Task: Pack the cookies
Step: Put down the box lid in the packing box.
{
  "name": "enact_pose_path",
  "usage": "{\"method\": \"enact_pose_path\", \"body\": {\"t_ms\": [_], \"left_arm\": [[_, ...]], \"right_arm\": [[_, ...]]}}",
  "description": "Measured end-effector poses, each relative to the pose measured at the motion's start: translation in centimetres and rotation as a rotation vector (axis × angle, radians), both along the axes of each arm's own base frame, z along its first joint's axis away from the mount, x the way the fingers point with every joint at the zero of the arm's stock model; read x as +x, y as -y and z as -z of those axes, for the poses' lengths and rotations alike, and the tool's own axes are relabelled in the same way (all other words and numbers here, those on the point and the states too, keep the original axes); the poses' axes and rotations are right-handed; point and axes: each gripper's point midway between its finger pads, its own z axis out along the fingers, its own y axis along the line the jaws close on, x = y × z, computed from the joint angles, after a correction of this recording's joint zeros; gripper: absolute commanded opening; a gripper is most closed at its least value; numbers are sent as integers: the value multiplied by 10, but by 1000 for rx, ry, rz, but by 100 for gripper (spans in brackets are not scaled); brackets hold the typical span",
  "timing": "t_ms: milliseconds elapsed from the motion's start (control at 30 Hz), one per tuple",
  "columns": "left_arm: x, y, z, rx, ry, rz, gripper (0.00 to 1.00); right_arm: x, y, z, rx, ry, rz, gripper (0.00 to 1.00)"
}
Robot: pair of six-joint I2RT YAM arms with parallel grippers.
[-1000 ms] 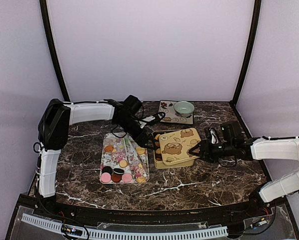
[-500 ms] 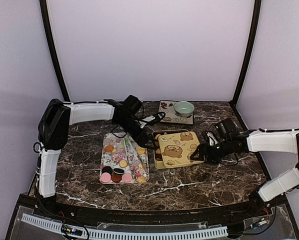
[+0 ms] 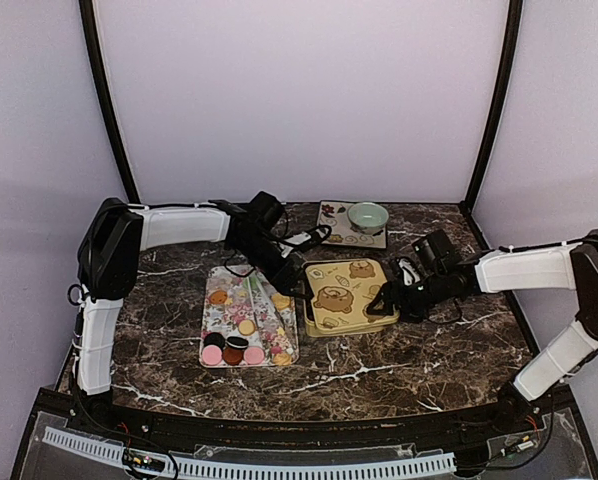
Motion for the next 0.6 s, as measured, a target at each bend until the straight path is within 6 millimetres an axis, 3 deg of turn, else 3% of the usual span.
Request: {"method": "enact_pose_path", "body": {"t_ms": [133,267,567,600], "left_arm": [[-1,0,1,-1,-3,3,91],[-1,0,1,-4,-6,5,89],[-4,2,3,-15,-29,8,87],[-4,2,4,-15,-32,9,87]], "right_arm": [[2,-2,1,10,3,-1,64],[2,-4,0,12,6,0,73],[4,-15,4,5,15,-12,74],[5,-17,5,7,16,-13,80]]}}
